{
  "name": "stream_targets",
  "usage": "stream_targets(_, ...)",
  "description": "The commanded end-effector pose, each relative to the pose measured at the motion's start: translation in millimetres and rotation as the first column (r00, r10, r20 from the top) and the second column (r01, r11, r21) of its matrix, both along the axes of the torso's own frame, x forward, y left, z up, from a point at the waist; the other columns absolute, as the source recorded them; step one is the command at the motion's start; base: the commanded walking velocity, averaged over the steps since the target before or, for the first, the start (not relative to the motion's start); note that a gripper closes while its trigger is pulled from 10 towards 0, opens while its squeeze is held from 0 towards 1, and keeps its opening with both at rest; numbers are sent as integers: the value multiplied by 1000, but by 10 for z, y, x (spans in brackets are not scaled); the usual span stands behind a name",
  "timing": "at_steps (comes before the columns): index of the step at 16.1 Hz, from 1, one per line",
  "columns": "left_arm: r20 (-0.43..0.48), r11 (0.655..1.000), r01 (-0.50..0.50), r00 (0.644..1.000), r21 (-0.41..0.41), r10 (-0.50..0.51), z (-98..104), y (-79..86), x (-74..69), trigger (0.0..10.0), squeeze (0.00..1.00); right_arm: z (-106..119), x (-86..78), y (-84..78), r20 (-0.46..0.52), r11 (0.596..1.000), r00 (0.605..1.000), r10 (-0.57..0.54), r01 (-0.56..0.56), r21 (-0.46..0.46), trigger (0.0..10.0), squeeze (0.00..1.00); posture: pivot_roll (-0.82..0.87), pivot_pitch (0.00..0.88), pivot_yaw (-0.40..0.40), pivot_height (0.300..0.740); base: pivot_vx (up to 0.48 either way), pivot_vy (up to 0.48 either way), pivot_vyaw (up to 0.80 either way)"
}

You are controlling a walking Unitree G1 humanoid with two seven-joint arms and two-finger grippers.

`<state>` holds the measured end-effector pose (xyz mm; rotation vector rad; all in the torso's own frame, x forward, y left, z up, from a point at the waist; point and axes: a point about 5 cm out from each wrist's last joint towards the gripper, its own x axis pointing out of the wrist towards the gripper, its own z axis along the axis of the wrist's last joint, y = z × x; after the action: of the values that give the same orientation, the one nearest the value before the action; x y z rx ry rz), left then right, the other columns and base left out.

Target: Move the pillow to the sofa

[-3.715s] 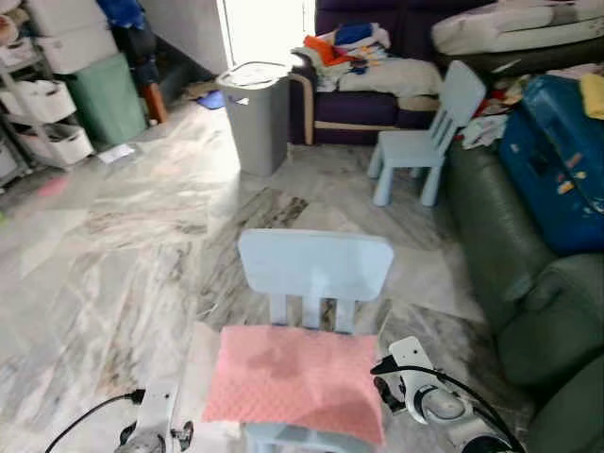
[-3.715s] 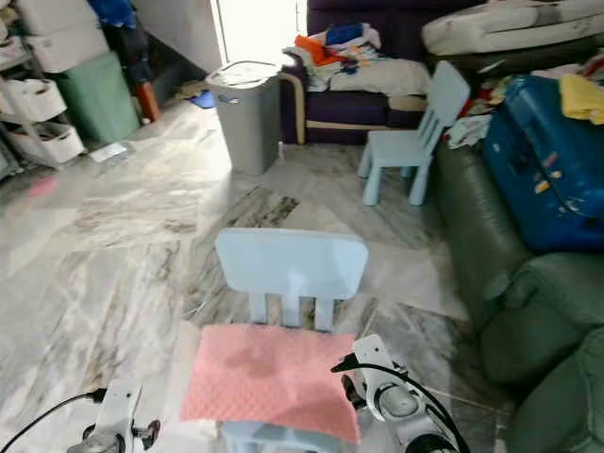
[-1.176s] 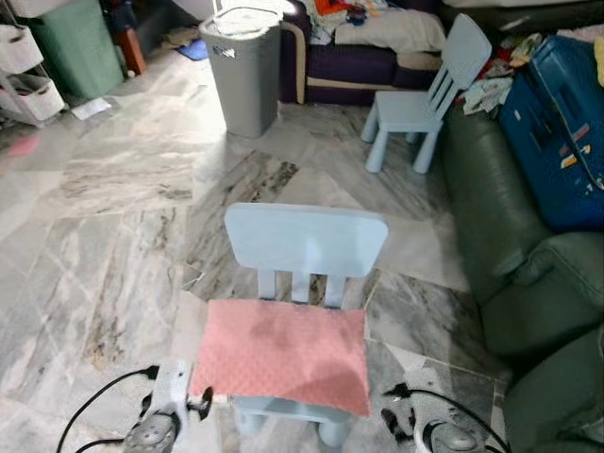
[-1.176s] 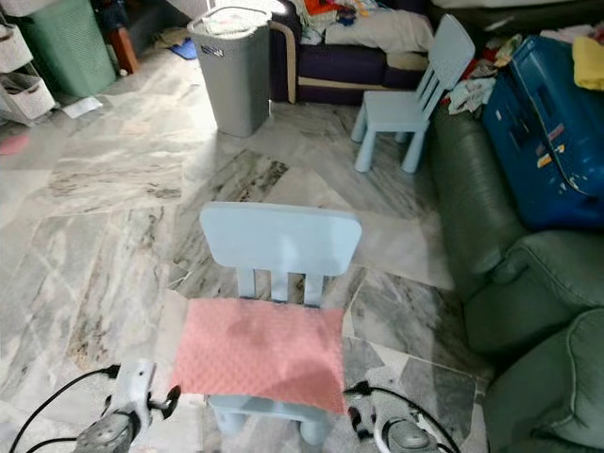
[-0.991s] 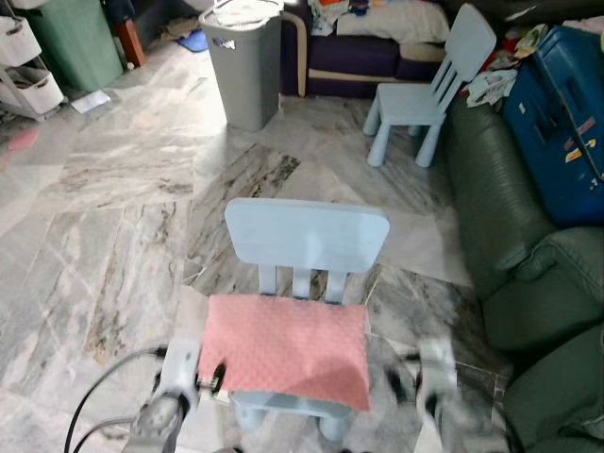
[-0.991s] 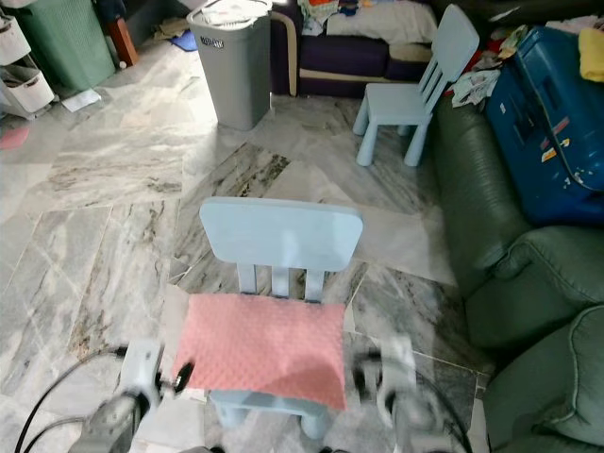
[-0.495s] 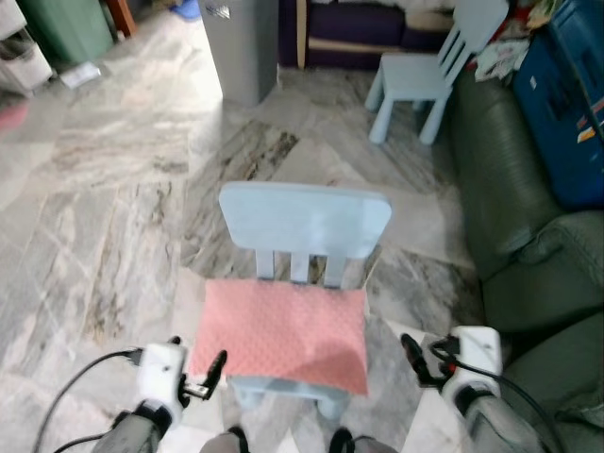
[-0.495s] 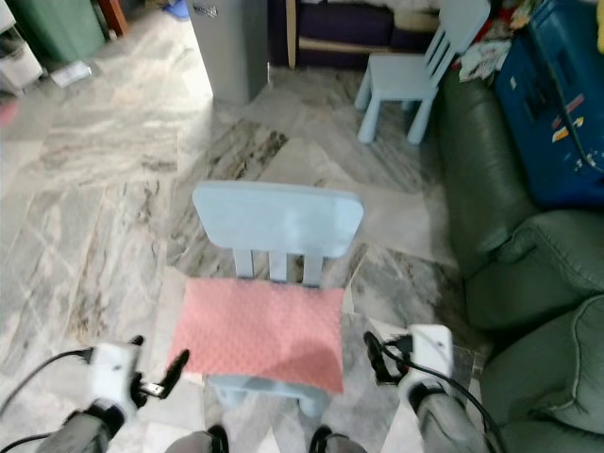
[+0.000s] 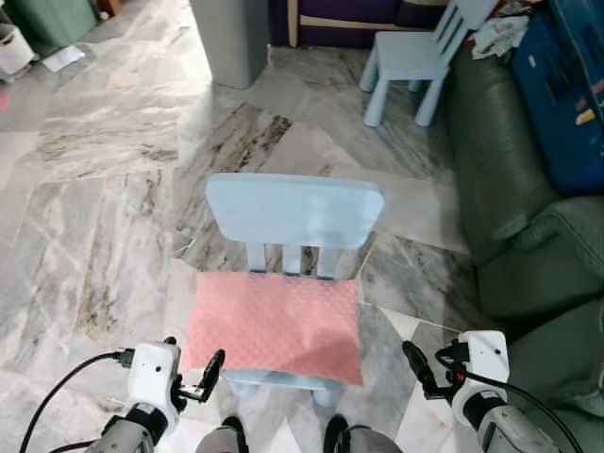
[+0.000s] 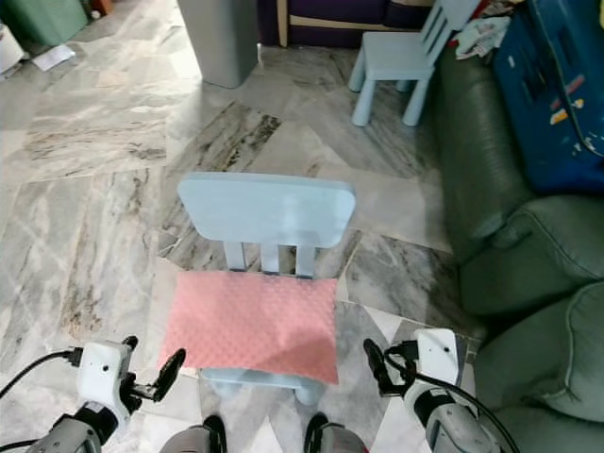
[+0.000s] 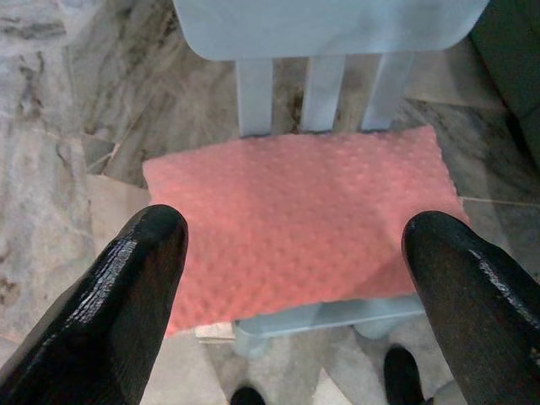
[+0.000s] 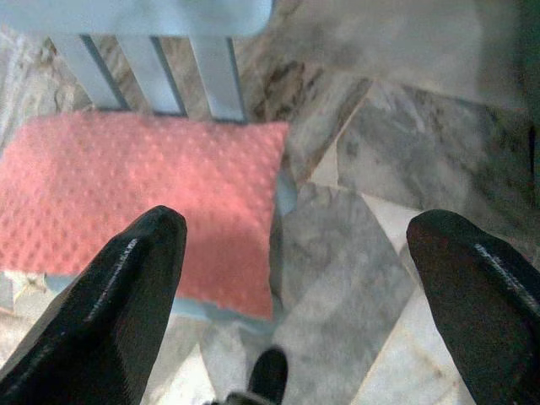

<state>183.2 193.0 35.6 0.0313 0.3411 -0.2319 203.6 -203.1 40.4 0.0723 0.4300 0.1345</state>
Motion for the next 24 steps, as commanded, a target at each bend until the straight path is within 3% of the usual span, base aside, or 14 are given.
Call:
stream_targets(1, -29, 1000, -12, 1000, 1, 12, -5, 22, -52, 10000, 0, 1, -48, 17, -21, 1000, 1000, 12, -12, 8, 10000, 0, 1, 268, -14, 740, 0, 0, 0)
stream_targets(24, -68, 999, -41, 997, -1, 41, 7, 50, -34, 10000, 0, 70, 18, 146, -19, 996, 997, 81, -80, 23, 10000, 0, 5, 275, -15, 731, 0, 0, 0)
